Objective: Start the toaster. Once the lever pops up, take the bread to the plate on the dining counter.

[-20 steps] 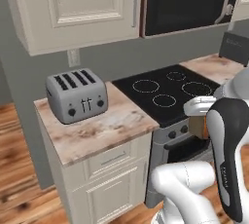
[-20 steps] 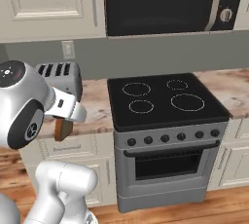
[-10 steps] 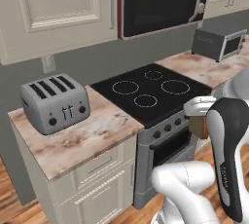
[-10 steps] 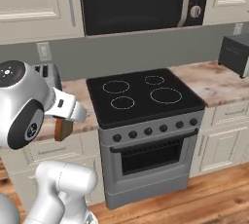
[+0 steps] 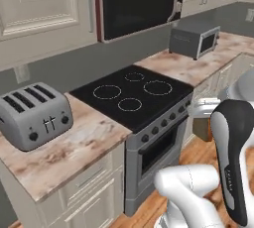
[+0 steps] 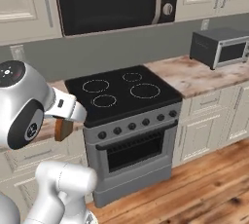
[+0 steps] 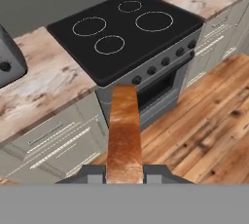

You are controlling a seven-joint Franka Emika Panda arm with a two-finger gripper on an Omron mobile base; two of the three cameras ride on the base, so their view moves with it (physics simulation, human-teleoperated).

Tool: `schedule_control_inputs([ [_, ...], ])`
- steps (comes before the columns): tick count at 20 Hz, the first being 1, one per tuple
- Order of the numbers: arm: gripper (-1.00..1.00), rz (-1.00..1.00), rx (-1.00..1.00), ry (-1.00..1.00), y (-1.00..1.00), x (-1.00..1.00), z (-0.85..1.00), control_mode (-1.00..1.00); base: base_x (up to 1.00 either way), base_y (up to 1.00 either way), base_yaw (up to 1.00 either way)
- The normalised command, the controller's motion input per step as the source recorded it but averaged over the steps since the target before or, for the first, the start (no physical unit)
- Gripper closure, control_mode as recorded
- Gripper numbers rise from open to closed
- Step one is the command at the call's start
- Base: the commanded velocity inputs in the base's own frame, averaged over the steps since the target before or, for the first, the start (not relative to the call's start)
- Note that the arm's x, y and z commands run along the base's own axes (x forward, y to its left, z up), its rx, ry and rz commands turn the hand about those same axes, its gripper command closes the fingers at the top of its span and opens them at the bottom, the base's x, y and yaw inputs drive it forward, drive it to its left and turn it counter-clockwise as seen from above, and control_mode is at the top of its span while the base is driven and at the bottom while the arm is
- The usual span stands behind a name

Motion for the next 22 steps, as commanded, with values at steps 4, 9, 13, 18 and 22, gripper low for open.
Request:
schedule_control_inputs([
  [4,1.00,0.00,0.00,0.00,0.00,0.00,0.00,1.00,0.14,0.20,-0.33],
  [9,1.00,0.00,0.00,0.00,0.00,0.00,0.00,1.00,0.13,0.19,-0.35],
  [13,1.00,0.00,0.00,0.00,0.00,0.00,0.00,1.00,0.19,0.10,-0.40],
  [18,1.00,0.00,0.00,0.00,0.00,0.00,0.00,1.00,0.19,0.04,-0.43],
  [22,1.00,0.00,0.00,0.00,0.00,0.00,0.00,1.00,0.11,0.11,-0.49],
])
